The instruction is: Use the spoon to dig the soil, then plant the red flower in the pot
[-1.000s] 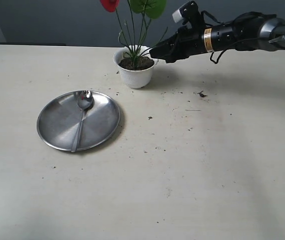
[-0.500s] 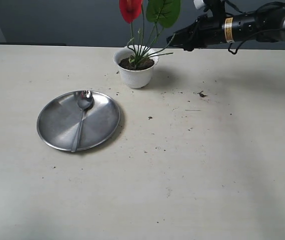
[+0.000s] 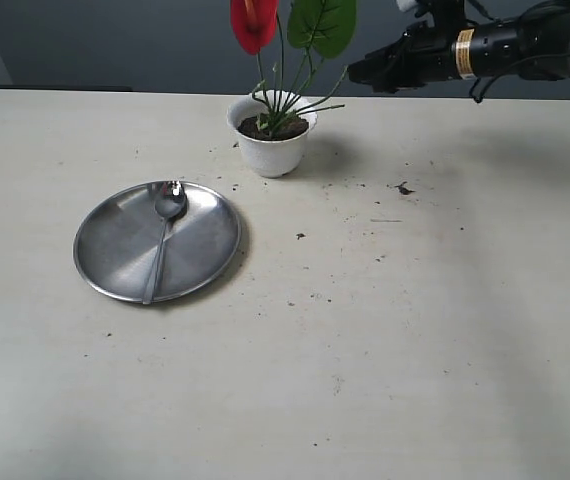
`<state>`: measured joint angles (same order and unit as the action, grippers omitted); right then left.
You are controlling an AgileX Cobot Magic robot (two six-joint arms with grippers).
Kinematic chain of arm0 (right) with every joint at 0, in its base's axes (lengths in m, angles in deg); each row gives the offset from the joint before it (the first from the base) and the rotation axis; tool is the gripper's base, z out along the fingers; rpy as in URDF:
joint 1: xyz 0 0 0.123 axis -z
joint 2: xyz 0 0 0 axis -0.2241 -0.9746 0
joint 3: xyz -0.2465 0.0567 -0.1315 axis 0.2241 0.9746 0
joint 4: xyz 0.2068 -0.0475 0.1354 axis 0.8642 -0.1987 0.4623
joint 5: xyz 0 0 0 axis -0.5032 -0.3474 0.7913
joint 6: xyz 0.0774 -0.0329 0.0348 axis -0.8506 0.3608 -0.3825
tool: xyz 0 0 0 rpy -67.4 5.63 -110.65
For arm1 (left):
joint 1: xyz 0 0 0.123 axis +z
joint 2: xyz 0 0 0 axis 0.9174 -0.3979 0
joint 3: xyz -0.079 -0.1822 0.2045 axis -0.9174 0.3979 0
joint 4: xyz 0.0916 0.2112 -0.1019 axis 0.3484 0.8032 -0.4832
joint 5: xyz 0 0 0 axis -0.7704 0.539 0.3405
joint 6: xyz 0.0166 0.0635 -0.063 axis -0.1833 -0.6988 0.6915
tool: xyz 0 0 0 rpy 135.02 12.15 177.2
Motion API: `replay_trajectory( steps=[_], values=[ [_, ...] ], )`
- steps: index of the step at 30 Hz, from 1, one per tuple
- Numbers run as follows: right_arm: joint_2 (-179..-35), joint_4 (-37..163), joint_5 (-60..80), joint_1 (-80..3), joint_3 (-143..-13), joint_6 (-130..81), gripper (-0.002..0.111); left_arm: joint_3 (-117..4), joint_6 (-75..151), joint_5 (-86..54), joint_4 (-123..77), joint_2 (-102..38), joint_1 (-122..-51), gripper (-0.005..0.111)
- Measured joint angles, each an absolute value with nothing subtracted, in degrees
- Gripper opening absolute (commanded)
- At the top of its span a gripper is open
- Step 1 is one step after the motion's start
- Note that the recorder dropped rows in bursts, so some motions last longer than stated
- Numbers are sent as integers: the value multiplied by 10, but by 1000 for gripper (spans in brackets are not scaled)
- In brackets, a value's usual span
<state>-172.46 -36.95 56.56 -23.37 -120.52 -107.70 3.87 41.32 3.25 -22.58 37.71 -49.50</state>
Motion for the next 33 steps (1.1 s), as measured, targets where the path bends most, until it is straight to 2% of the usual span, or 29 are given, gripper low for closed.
replay_trajectory(
  steps=[2, 12, 18, 20, 33],
  values=[
    [-1706, -371, 536, -229, -1205, -1082, 32, 39, 413, 33, -226, 377, -495, 0],
    [-1618, -371, 477, -168, -1205, -1176, 32, 39, 413, 33, -226, 377, -495, 0],
    [-1591, -369, 446, -165, -1200, -1190, 8, 39, 413, 33, -226, 377, -495, 0],
    [-1584, -369, 444, -165, -1200, -1202, 5, 39, 413, 33, -226, 377, -495, 0],
    [-1530, -369, 355, -165, -1199, -1281, 4, 39, 413, 33, -226, 377, -495, 0]
  ],
)
